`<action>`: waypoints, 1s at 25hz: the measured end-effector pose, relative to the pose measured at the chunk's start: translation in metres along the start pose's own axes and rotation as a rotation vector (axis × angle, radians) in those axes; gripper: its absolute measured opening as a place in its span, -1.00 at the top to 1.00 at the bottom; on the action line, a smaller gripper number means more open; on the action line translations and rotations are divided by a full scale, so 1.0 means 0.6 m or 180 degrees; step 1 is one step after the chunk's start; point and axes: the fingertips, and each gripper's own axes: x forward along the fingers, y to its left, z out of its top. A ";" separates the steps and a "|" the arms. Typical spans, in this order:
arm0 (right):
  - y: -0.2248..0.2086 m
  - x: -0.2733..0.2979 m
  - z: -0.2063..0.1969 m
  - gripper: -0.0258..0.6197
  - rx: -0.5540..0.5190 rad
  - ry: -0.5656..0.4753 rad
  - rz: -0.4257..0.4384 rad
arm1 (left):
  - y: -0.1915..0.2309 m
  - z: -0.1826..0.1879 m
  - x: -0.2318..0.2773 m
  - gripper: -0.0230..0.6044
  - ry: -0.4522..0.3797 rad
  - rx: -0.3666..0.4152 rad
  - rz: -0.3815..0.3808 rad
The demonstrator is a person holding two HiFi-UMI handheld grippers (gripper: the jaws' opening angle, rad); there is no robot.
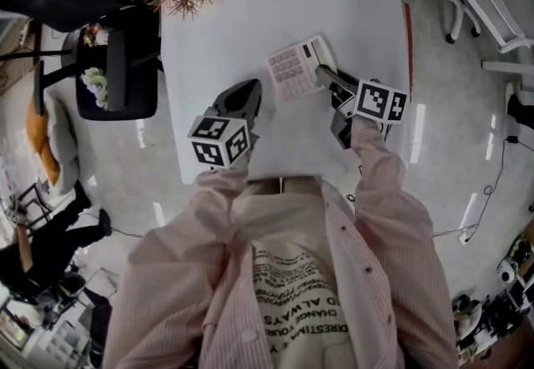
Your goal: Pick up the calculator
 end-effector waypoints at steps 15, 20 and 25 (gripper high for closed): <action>0.063 -0.045 0.017 0.71 0.0242 -0.0426 0.0248 | -0.022 0.041 -0.053 0.93 -0.0235 0.0143 -0.0081; 0.103 -0.073 0.024 0.71 0.0302 -0.0582 0.0363 | -0.041 0.067 -0.086 0.92 -0.0370 0.0214 -0.0128; 0.141 -0.102 0.036 0.71 0.0388 -0.0783 0.0500 | -0.054 0.092 -0.119 0.92 -0.0522 0.0296 -0.0166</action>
